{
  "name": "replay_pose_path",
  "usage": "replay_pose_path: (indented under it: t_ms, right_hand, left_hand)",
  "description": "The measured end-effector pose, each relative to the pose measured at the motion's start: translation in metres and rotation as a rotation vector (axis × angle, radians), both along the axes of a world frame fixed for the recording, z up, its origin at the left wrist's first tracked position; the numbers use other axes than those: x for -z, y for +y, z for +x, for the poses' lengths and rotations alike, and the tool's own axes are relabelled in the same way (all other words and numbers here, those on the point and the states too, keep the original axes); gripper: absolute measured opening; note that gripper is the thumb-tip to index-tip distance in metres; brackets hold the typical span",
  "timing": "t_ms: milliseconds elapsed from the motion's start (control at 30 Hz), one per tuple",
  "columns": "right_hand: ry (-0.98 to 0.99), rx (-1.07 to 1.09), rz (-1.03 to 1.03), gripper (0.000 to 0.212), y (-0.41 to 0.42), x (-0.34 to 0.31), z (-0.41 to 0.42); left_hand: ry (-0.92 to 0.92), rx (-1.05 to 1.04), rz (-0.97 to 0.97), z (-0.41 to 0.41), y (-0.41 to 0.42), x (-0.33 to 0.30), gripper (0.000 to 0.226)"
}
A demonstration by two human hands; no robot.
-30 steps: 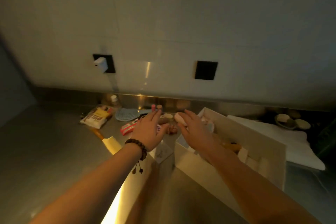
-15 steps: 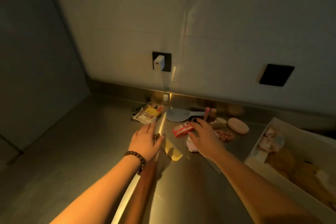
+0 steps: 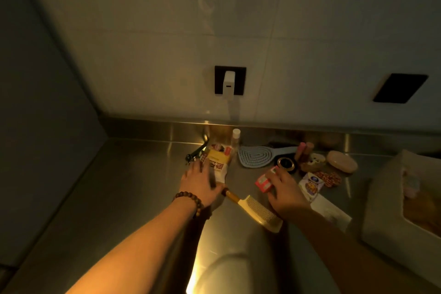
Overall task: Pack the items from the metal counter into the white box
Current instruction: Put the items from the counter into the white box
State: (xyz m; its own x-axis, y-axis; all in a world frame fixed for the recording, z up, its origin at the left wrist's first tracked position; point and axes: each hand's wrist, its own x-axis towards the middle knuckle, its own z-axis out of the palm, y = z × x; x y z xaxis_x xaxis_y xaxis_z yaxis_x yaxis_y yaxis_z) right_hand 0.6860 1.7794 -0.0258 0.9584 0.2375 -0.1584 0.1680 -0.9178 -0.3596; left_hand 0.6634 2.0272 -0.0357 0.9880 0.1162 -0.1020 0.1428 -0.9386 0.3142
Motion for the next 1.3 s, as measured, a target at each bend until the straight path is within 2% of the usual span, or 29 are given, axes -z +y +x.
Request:
replay_pose_path:
  t_ms: [133,200,267,333,467,600,933,1133,1300]
  right_hand:
    - [-0.019,-0.089,-0.152,0.075,0.0,0.005,0.028]
    - [-0.127,-0.184,-0.245,0.071,0.0,0.014,0.04]
    - [-0.14,-0.212,-0.285,0.068,0.002,0.021,0.05]
    - [-0.112,-0.24,-0.277,0.067,0.006,0.026,0.058]
    - [-0.138,-0.317,-0.264,0.05,0.002,0.036,0.062]
    - [-0.129,-0.298,-0.217,0.055,-0.006,0.038,0.055]
    - [-0.228,-0.334,-0.214,0.041,-0.014,0.04,0.026]
    - [-0.237,-0.333,-0.08,0.044,-0.019,0.032,0.002]
    - [-0.231,-0.135,0.236,0.03,-0.036,0.013,0.002]
  left_hand:
    - [0.07,0.031,0.094,0.029,-0.006,0.012,0.102]
    - [0.08,0.016,0.106,0.042,-0.012,0.016,0.102]
    - [0.109,-0.017,0.102,0.052,-0.019,0.019,0.104]
    - [0.132,-0.048,0.119,0.058,-0.024,0.022,0.103]
    - [0.102,-0.065,0.137,0.058,-0.026,0.024,0.093]
    - [0.048,-0.06,0.113,0.05,-0.026,0.028,0.086]
    - [-0.003,0.022,0.073,0.007,-0.027,0.043,0.084]
    - [0.005,0.136,0.036,-0.016,-0.036,0.046,0.086]
    - [0.013,0.228,0.003,-0.022,-0.048,0.039,0.09]
